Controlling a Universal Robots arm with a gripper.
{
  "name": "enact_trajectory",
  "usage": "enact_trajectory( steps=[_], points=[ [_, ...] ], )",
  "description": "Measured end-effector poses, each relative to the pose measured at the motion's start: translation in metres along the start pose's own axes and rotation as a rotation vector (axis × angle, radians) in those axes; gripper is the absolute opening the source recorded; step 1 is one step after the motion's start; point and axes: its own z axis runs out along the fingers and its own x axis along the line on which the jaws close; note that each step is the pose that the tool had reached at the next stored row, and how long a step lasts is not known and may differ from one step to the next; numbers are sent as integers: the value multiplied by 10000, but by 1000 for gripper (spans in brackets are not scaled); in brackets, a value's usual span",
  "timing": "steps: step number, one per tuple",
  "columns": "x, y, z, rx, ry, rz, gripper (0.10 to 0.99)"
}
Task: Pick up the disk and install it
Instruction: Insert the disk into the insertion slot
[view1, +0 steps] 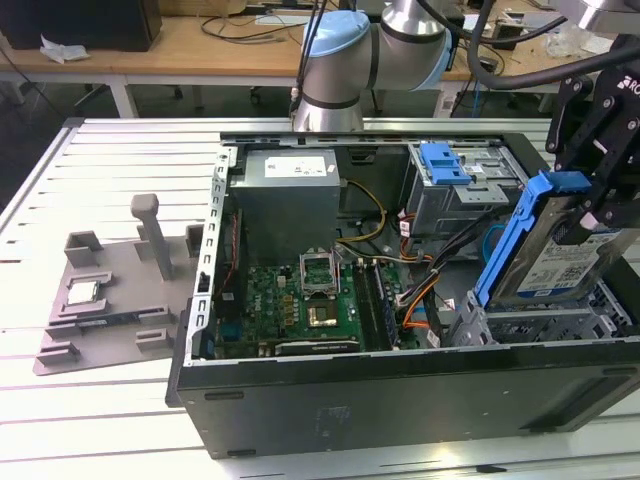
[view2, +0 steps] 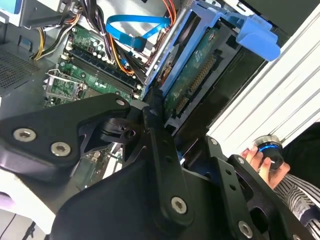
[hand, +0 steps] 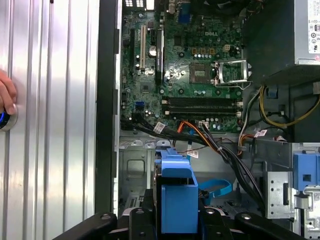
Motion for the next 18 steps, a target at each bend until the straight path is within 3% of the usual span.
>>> enact_trajectory(
  steps=[5, 9, 18],
  points=[
    [-1, 45, -8, 69, 0, 35, 369],
    [-2, 45, -2, 79, 1, 452, 369],
    [1, 41, 95, 68, 8, 435, 369]
  ],
)
